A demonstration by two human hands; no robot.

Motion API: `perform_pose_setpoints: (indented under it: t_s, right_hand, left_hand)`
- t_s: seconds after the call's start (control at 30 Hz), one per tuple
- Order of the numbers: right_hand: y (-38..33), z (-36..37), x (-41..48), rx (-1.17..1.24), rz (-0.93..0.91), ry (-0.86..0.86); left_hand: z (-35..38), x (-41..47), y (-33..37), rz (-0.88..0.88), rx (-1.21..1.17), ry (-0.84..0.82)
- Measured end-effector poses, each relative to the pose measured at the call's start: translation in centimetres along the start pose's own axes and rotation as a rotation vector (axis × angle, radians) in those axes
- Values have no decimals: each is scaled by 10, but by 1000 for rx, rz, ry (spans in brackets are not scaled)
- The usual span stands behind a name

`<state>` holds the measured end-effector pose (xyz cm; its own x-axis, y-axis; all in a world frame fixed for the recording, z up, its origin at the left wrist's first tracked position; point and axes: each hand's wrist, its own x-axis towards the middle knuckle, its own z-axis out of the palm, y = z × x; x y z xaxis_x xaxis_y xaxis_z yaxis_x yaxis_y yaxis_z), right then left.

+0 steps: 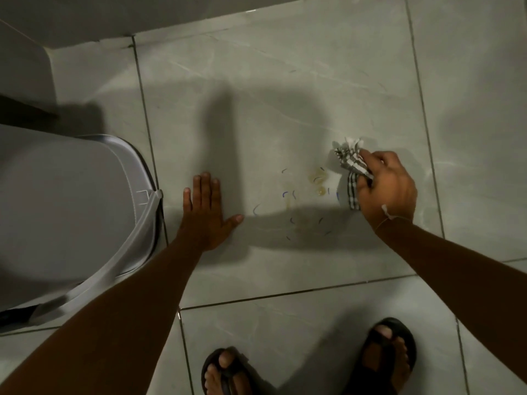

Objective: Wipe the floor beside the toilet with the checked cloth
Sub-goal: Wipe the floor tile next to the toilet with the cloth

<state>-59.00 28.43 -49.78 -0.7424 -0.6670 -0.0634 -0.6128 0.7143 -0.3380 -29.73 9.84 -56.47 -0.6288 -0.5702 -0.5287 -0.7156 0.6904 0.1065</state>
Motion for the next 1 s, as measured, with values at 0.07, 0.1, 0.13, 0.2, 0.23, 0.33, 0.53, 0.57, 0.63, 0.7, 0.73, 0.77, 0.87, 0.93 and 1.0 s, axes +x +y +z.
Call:
perform_pose_setpoints:
  t_s: [0.07,0.1,0.13,0.2,0.23,0.33,0.53,0.57,0.63,0.7,0.73,0.77,0.87,0.93,1.0]
  right_hand:
    - [-5,8,3,-77,-42,-31]
    - [-8,14,2,-119,-66,-66]
    - [-10,22,-3,-152,-91,-107]
    - [-13,39,-16,-171,-114,-185]
    - [-16,47,-22,-166,-102,-215]
    - [-30,69,-28,-126,-57,-250]
    - [-77,102,-36,-122,-483,-265]
    - [-78,107,-51,-127,-556,-265]
    - [-73,110,-84,-145,-619,-293]
    - [-55,105,-110,-167,-645,-291]
    - [-43,101,-117,-179,-659,-291]
    - [-30,95,-118,-192,-662,-294]
    - [3,77,-91,-264,-519,-317]
    - [12,70,-57,-285,-346,-312]
    - [3,69,-24,-280,-241,-291]
  left_hand:
    - [1,0,-1,9,-5,7]
    - [2,0,-2,15,-7,14]
    - [2,0,-3,23,-12,17]
    - [5,1,-7,39,-20,19]
    - [7,2,-9,43,-24,22]
    - [12,4,-12,45,-38,25]
    - [17,5,-15,52,-13,50]
    - [16,5,-14,50,-8,49]
    - [13,5,-13,48,-6,31]
    - [9,4,-11,48,-7,17]
    - [7,3,-10,45,-9,7]
    - [6,3,-9,39,-12,-1]
    - [5,4,-9,36,-13,-15]
    - [7,5,-11,38,-23,-24]
    - [9,5,-11,40,-21,-12]
